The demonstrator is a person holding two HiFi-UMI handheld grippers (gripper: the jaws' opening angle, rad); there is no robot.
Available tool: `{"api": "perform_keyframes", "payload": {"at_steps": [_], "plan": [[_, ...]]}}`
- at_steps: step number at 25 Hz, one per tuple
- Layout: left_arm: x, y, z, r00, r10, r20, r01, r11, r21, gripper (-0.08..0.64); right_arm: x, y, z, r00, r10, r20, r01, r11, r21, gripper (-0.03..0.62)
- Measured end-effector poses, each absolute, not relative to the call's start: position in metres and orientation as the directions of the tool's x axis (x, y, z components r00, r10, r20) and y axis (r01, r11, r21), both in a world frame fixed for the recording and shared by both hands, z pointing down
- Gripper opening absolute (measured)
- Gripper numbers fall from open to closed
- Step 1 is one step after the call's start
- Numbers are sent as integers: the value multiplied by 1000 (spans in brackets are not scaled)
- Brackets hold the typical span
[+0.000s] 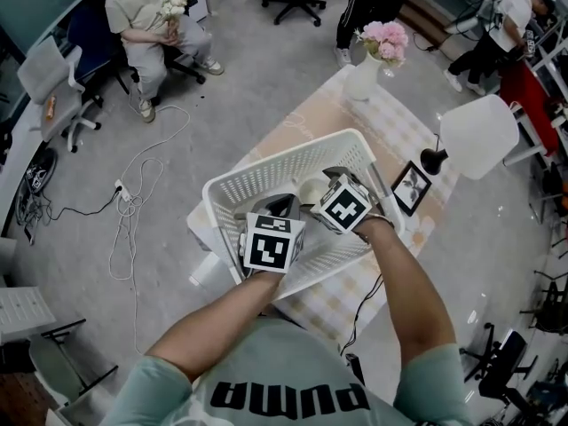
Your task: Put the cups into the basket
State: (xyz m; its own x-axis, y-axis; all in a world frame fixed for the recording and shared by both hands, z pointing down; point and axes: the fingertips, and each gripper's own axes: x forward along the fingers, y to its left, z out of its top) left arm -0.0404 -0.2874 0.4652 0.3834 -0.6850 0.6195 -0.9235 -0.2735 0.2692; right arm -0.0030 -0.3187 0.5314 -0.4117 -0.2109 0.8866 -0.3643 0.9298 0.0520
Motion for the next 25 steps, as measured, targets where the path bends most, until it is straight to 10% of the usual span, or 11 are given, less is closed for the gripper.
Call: {"api": "perform_keyframes", "payload": {"at_steps": [22,25], "plan": [[-27,-239,359,428,-796,428,-903,-355,242,3,6,-262,381,-557,-476,681,-555,823,121,393],[-18,-221,351,450,-792,413,-892,-385,236,5,14,-245,370,-551,-526,648,-590,795,143,295]]}}
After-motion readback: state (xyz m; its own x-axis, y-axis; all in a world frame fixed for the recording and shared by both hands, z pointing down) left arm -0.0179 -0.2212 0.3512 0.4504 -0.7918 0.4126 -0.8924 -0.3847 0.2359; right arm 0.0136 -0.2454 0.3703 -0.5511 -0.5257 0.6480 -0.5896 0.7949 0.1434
